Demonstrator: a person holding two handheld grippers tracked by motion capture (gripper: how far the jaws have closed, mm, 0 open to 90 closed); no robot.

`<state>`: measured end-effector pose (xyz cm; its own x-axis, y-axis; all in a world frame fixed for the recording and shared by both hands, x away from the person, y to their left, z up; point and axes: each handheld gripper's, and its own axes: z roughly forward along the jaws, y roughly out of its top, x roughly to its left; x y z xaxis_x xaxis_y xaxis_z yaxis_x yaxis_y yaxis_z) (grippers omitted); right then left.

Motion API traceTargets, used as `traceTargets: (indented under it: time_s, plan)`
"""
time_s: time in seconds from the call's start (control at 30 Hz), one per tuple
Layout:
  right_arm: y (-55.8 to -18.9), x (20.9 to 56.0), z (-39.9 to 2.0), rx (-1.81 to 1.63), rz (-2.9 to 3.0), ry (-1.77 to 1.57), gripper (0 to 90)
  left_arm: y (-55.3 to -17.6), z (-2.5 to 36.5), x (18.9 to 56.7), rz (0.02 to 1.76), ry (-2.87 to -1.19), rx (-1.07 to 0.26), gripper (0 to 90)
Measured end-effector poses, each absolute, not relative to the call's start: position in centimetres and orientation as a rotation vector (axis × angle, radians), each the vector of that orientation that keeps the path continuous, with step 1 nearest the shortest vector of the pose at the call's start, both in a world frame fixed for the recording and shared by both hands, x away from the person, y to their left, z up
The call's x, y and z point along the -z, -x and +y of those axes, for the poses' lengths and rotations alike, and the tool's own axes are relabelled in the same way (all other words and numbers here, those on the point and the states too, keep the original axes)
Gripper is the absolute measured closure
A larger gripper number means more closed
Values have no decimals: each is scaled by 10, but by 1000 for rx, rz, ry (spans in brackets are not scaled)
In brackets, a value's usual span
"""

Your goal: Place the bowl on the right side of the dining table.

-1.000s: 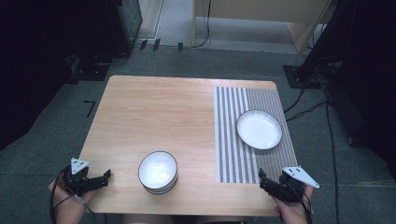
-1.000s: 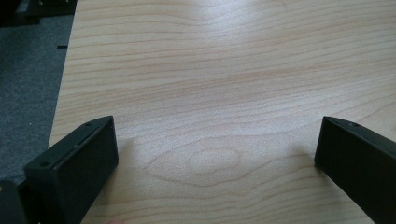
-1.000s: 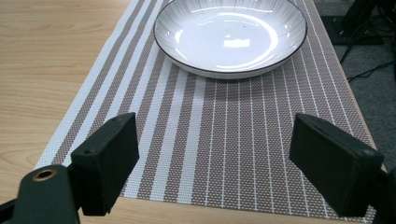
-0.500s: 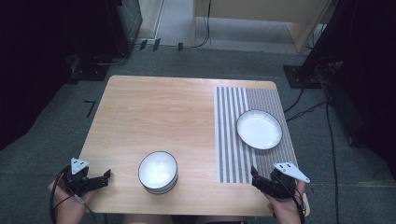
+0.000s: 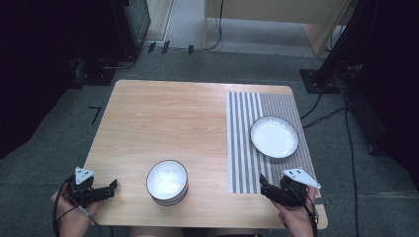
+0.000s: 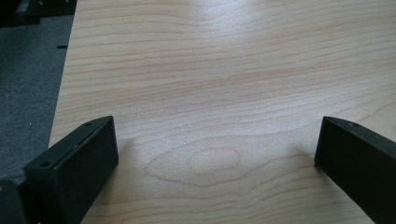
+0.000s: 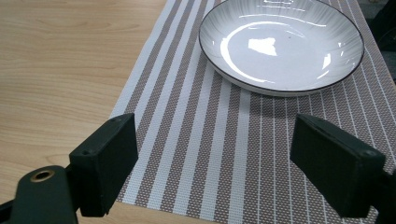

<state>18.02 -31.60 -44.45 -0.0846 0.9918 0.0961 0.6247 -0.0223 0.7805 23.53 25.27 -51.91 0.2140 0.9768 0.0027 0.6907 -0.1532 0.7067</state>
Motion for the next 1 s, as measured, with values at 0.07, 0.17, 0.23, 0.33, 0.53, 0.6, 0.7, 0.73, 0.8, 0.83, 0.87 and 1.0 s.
traceTargets:
  time_s: [0.07, 0.17, 0.23, 0.33, 0.53, 0.6, 0.7, 0.73, 0.8, 0.83, 0.87, 1.0]
  plan:
    - [-182, 445, -313, -944, 1766, -1678, 151, -235, 253, 519, 1539, -1914, -640, 0]
    - [-182, 445, -309, -939, 1776, -1667, 151, -235, 253, 519, 1538, -1915, -640, 0]
    - [-183, 445, -307, -944, 1778, -1666, 152, -235, 253, 519, 1539, -1915, -640, 0]
    - [-184, 444, -304, -950, 1776, -1668, 154, -235, 253, 519, 1539, -1915, -640, 0]
    - [-186, 444, -295, -960, 1790, -1645, 156, -235, 253, 519, 1538, -1915, -640, 0]
    - [-187, 443, -293, -961, 1792, -1643, 156, -235, 253, 519, 1539, -1914, -640, 0]
    - [-188, 443, -289, -963, 1798, -1635, 161, -235, 253, 519, 1538, -1915, -640, 0]
    - [-188, 442, -287, -964, 1802, -1632, 161, -235, 253, 519, 1539, -1914, -640, 0]
    - [-189, 442, -284, -969, 1802, -1630, 164, -235, 253, 519, 1538, -1915, -640, 0]
    - [-190, 441, -282, -972, 1803, -1628, 165, -235, 253, 519, 1539, -1914, -640, 0]
    - [-190, 441, -281, -972, 1805, -1628, 165, -235, 253, 519, 1539, -1915, -640, 0]
    - [-191, 440, -276, -996, 1810, -1617, 165, -235, 253, 519, 1539, -1915, -640, 0]
